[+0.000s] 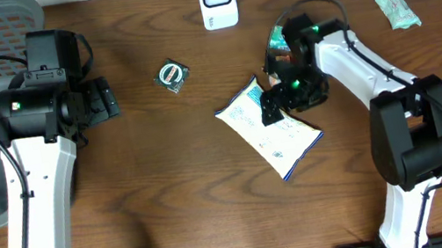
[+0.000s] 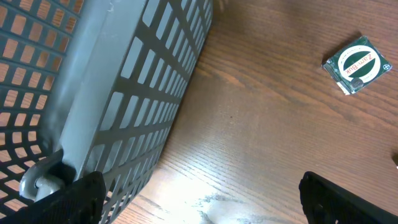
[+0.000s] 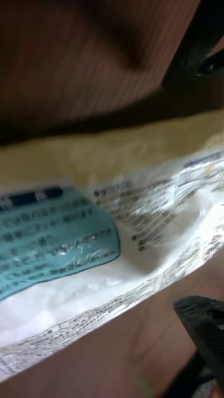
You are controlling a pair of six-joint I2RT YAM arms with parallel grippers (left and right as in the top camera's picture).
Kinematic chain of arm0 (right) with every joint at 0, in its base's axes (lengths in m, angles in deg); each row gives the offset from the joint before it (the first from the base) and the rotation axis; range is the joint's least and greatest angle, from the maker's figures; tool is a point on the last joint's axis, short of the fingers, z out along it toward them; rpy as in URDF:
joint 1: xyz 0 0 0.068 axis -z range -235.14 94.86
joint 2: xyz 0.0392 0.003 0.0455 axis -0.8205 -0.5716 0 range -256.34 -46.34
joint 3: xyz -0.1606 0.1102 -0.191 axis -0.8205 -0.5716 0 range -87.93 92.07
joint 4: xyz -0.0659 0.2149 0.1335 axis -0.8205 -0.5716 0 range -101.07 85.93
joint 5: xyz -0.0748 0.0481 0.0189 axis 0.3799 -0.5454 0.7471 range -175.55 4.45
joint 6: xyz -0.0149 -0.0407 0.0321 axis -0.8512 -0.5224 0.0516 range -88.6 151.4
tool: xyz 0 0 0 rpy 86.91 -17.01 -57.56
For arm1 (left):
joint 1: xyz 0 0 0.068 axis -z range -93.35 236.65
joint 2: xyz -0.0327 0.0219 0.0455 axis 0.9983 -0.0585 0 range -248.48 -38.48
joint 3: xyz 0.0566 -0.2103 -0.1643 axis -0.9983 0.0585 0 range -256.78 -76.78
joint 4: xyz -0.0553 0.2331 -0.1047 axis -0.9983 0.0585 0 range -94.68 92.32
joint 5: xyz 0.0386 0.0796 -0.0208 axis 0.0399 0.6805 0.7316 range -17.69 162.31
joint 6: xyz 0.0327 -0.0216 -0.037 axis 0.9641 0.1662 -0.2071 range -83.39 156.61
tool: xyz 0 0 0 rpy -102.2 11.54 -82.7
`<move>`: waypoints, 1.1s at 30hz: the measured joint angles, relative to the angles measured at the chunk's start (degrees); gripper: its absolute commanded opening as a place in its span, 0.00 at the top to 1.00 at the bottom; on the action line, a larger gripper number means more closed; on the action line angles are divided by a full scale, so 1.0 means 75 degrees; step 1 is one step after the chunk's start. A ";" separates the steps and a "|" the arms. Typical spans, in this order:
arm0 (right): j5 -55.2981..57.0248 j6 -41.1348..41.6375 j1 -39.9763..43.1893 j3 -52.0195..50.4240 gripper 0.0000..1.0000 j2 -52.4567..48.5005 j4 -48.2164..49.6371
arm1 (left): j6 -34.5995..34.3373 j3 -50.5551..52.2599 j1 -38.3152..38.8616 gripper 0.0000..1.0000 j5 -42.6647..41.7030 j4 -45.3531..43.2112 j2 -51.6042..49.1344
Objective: Scan the item barcode
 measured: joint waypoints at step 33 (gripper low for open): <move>-0.5753 0.1195 0.0536 -0.0915 0.99 0.0941 0.4103 | 0.0003 0.0000 0.0000 0.02 0.0000 -0.0003 0.0000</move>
